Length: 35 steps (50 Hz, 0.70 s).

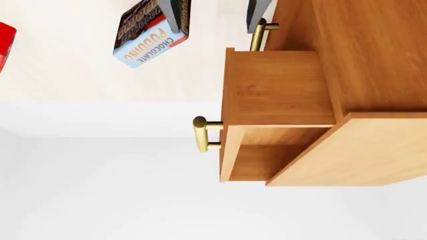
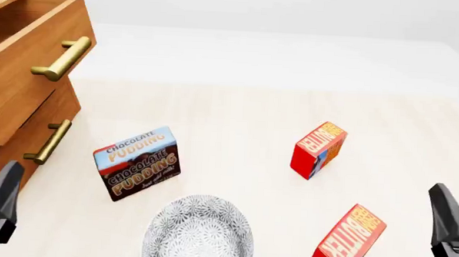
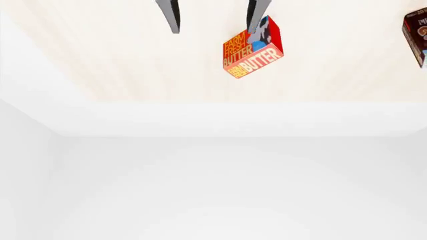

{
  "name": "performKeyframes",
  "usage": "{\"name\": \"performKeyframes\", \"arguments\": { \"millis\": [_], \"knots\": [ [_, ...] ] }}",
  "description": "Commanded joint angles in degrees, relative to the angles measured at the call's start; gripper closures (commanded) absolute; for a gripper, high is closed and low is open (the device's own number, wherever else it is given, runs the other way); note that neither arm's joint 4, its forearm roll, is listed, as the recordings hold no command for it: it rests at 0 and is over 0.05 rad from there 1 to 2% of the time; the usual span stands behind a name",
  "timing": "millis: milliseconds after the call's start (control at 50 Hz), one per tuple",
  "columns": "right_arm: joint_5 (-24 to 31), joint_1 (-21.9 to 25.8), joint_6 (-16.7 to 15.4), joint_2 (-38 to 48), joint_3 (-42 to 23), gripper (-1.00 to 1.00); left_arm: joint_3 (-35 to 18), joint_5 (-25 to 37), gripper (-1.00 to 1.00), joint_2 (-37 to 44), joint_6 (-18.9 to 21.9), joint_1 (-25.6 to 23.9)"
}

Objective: Put the butter at the front in the top drawer of the cabinet and close it.

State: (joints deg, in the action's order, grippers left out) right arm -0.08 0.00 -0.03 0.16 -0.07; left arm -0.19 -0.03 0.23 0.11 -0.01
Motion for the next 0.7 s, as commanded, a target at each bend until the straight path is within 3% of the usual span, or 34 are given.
{"name": "performKeyframes", "arguments": {
  "millis": [20, 300, 440, 460, 540, 560, 660, 700],
  "knots": [
    [-0.2, 0.0, -0.1, 0.3, -0.1, -1.00, -0.6, -0.1, -1.00, 0.6, 0.5, -0.1],
    [-0.1, 0.0, -0.1, 0.1, 0.0, -1.00, -1.0, 0.4, -1.00, 0.4, -0.1, -0.4],
    [-0.1, 0.0, -0.1, 0.1, 0.0, -1.00, -2.3, 0.7, -1.00, -0.2, 1.8, 1.5],
    [-0.1, 0.0, -0.1, 0.0, 0.0, -1.00, -3.0, 1.2, -1.00, -0.2, 1.9, 4.1],
    [0.0, 0.0, -0.1, 0.0, 0.0, -1.00, -6.2, 5.6, -1.00, -0.2, 0.6, 6.9],
    [0.0, 0.0, -0.1, 0.0, 0.0, -1.00, -7.3, 10.2, -1.00, -0.2, -1.6, 8.6],
    [0.0, 0.0, -0.1, 0.0, 0.0, -1.00, -10.6, 14.2, -1.00, -0.2, -2.1, 7.9],
    [0.0, 0.0, -0.1, 0.0, 0.0, -1.00, -14.6, 18.4, -1.00, -0.2, -3.6, 8.3]
  ]
}}
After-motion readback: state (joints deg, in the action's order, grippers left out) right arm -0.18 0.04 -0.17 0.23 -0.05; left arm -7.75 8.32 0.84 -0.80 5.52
